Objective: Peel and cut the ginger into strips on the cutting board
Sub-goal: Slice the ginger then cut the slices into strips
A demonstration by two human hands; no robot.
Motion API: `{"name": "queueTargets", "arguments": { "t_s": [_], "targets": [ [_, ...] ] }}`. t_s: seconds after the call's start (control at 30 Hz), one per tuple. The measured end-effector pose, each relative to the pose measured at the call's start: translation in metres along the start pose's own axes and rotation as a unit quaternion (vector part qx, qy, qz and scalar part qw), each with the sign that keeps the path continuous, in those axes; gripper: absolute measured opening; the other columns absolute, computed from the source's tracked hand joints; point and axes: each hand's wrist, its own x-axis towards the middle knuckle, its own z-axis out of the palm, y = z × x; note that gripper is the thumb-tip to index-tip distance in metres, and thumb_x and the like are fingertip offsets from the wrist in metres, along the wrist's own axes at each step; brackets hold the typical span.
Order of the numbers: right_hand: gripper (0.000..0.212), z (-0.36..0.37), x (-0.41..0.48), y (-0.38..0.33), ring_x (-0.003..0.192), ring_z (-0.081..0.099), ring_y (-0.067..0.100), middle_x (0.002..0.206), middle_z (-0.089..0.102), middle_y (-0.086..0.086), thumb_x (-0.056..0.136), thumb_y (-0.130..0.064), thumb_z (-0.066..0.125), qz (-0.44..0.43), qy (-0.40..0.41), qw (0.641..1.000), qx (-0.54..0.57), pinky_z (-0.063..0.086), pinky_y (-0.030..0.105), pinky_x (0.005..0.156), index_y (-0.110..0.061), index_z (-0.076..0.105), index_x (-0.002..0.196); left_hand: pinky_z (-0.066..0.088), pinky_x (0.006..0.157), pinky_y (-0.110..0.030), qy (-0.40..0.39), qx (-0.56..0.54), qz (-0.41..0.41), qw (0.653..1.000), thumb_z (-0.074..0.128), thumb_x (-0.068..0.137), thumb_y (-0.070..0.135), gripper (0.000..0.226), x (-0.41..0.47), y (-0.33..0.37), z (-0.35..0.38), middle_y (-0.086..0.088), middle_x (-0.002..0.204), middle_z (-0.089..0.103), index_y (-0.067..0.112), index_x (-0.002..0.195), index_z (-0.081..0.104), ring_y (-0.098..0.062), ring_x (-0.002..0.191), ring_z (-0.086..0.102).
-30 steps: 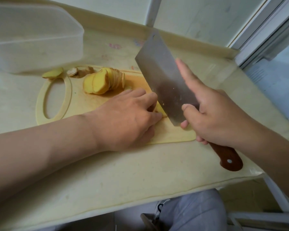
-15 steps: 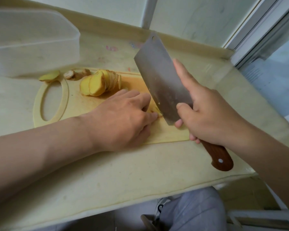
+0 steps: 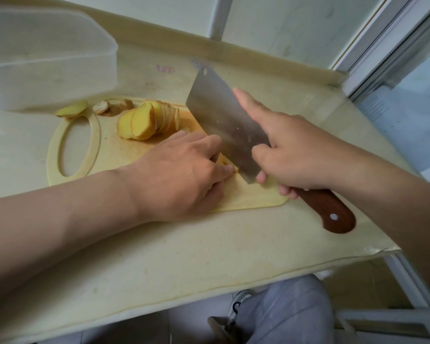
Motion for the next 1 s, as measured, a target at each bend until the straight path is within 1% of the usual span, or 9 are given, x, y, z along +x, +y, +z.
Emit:
{"name": "queueTargets", "arguments": {
  "t_s": [0.07, 0.1, 0.2, 0.3, 0.4, 0.53, 0.7, 0.83, 1.0],
  "targets": [
    [0.092, 0.003, 0.001, -0.001, 0.042, 0.064, 0.021, 0.075, 0.072, 0.008, 0.097, -0.008, 0.043, 0.000, 0.018, 1.000, 0.022, 0.061, 0.045, 0.045, -0.068, 0.005, 0.155, 0.041, 0.057, -0.036, 0.000, 0.003, 0.000, 1.000, 0.045, 0.096, 0.033, 0.037, 0.000, 0.001, 0.000, -0.007, 0.080, 0.049, 0.013, 0.103, 0.076, -0.020, 0.067, 0.033],
    [0.092, 0.006, -0.002, 0.001, 0.042, 0.064, 0.022, 0.076, 0.072, 0.008, 0.097, -0.008, 0.043, -0.003, 0.032, 0.999, 0.032, 0.061, 0.043, 0.044, -0.068, 0.005, 0.155, 0.038, 0.057, -0.035, 0.001, 0.007, -0.001, 1.000, 0.045, 0.095, 0.033, 0.037, 0.000, 0.001, -0.001, -0.006, 0.080, 0.049, 0.014, 0.103, 0.076, -0.020, 0.067, 0.033],
    [0.090, 0.015, -0.016, 0.010, 0.045, 0.067, 0.024, 0.076, 0.072, 0.011, 0.101, -0.009, 0.042, -0.020, 0.084, 0.994, 0.062, 0.059, 0.036, 0.042, -0.069, 0.002, 0.155, 0.038, 0.058, -0.035, -0.001, 0.022, -0.009, 1.000, 0.042, 0.095, 0.036, 0.040, 0.000, 0.003, -0.002, -0.006, 0.080, 0.050, 0.017, 0.102, 0.077, -0.023, 0.065, 0.042],
    [0.090, 0.018, -0.027, 0.014, 0.048, 0.067, 0.027, 0.074, 0.072, 0.016, 0.104, -0.011, 0.044, -0.034, 0.100, 0.993, 0.055, 0.060, 0.038, 0.044, -0.072, -0.002, 0.152, 0.039, 0.059, -0.036, -0.004, 0.033, -0.013, 0.999, 0.041, 0.094, 0.037, 0.042, 0.000, 0.004, -0.003, -0.005, 0.079, 0.051, 0.018, 0.100, 0.077, -0.025, 0.065, 0.046],
    [0.089, 0.016, -0.028, 0.016, 0.048, 0.067, 0.026, 0.075, 0.073, 0.015, 0.105, -0.012, 0.044, -0.031, 0.083, 0.995, 0.048, 0.061, 0.036, 0.046, -0.074, -0.002, 0.150, 0.035, 0.060, -0.033, -0.004, 0.045, -0.013, 0.999, 0.041, 0.092, 0.037, 0.041, 0.000, 0.003, -0.003, -0.004, 0.079, 0.051, 0.020, 0.098, 0.077, -0.024, 0.064, 0.047],
    [0.088, 0.011, -0.024, 0.016, 0.048, 0.067, 0.026, 0.072, 0.072, 0.013, 0.104, -0.012, 0.043, -0.034, 0.064, 0.997, 0.039, 0.058, 0.031, 0.043, -0.072, 0.001, 0.152, 0.034, 0.059, -0.033, -0.004, 0.041, -0.015, 0.999, 0.042, 0.093, 0.036, 0.039, 0.000, 0.002, -0.002, -0.004, 0.078, 0.051, 0.019, 0.095, 0.077, -0.024, 0.063, 0.044],
    [0.087, 0.009, -0.020, 0.013, 0.048, 0.067, 0.027, 0.074, 0.072, 0.011, 0.103, -0.013, 0.043, -0.031, 0.047, 0.998, 0.023, 0.060, 0.036, 0.044, -0.074, 0.002, 0.150, 0.032, 0.058, -0.032, 0.003, 0.042, -0.011, 0.999, 0.049, 0.092, 0.034, 0.032, 0.000, 0.001, 0.000, -0.004, 0.078, 0.049, 0.018, 0.093, 0.077, -0.019, 0.065, 0.032],
    [0.087, 0.007, -0.018, 0.011, 0.045, 0.067, 0.023, 0.077, 0.071, 0.005, 0.104, -0.013, 0.043, -0.028, 0.031, 0.999, 0.011, 0.061, 0.039, 0.045, -0.073, 0.001, 0.151, 0.032, 0.057, -0.033, 0.005, 0.038, -0.007, 0.999, 0.048, 0.092, 0.034, 0.033, 0.000, 0.000, 0.000, -0.004, 0.078, 0.049, 0.018, 0.094, 0.077, -0.020, 0.064, 0.034],
    [0.090, 0.002, -0.010, 0.006, 0.043, 0.067, 0.021, 0.077, 0.071, 0.006, 0.101, -0.011, 0.042, -0.017, 0.000, 1.000, -0.017, 0.060, 0.040, 0.045, -0.070, -0.001, 0.153, 0.027, 0.060, -0.032, 0.014, 0.036, -0.004, 0.999, 0.050, 0.094, 0.034, 0.031, 0.000, 0.001, -0.001, -0.002, 0.078, 0.044, 0.018, 0.092, 0.076, -0.020, 0.063, 0.036]
  ]
}}
